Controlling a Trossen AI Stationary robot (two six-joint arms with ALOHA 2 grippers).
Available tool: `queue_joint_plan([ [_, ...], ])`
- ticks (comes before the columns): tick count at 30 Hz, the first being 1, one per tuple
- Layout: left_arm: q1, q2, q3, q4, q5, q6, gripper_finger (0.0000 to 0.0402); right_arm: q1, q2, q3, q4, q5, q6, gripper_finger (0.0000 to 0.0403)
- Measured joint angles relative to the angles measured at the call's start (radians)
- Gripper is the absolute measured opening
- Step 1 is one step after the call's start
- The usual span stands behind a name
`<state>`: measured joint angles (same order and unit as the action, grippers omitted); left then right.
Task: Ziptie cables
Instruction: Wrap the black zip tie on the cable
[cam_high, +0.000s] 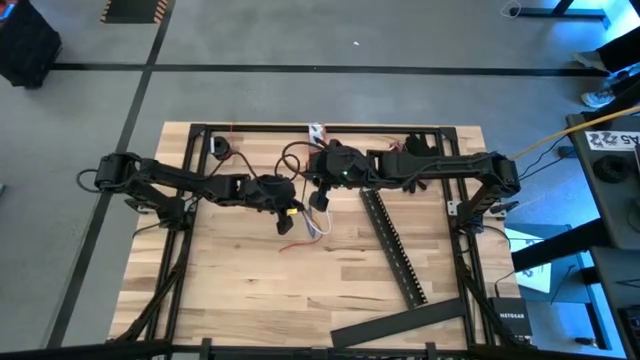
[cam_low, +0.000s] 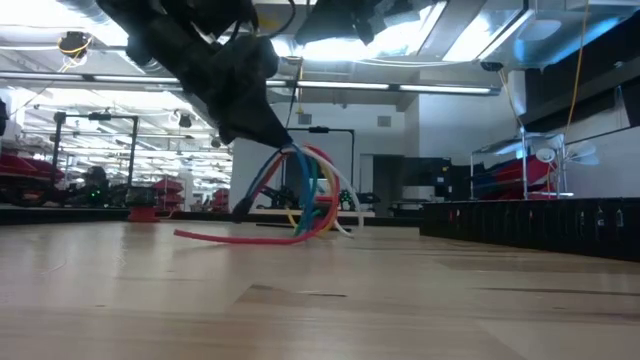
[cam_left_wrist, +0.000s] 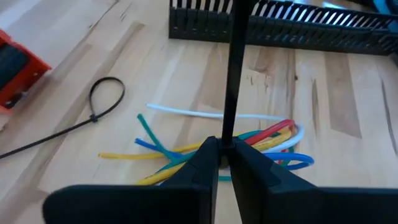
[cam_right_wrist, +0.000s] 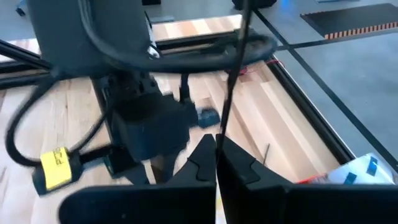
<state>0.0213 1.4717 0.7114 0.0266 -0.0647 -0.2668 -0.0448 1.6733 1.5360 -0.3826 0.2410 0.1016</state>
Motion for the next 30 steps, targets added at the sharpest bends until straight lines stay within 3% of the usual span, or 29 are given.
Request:
queue_joint_plan([
  [5, -0.009, 0.004, -0.015, 0.021, 0.005, -0.04, 0.0052, 0.0, 0.0, 0.0, -0.021, 0.014, 0.004, 0.0],
  [10, 0.003, -0.017, -0.013, 0.023, 0.029, -0.044, 0.0098, -0.001, -0.006, 0.005, -0.065, -0.009, 0.034, 0.0],
  [19, 0.005, -0.199, 0.045, -0.142, 0.063, 0.066, 0.0178, 0.01, 0.043, 0.013, -0.085, -0.107, 0.052, 0.0],
  [26, 0.015, -0.348, 0.056, -0.333, 0.042, 0.076, 0.0184, 0.009, 0.07, 0.012, -0.089, -0.138, 0.1, 0.0004],
  [30, 0.029, -0.387, 0.052, -0.462, 0.008, 0.06, 0.0176, -0.016, 0.071, 0.011, -0.155, -0.136, 0.133, 0.0046],
])
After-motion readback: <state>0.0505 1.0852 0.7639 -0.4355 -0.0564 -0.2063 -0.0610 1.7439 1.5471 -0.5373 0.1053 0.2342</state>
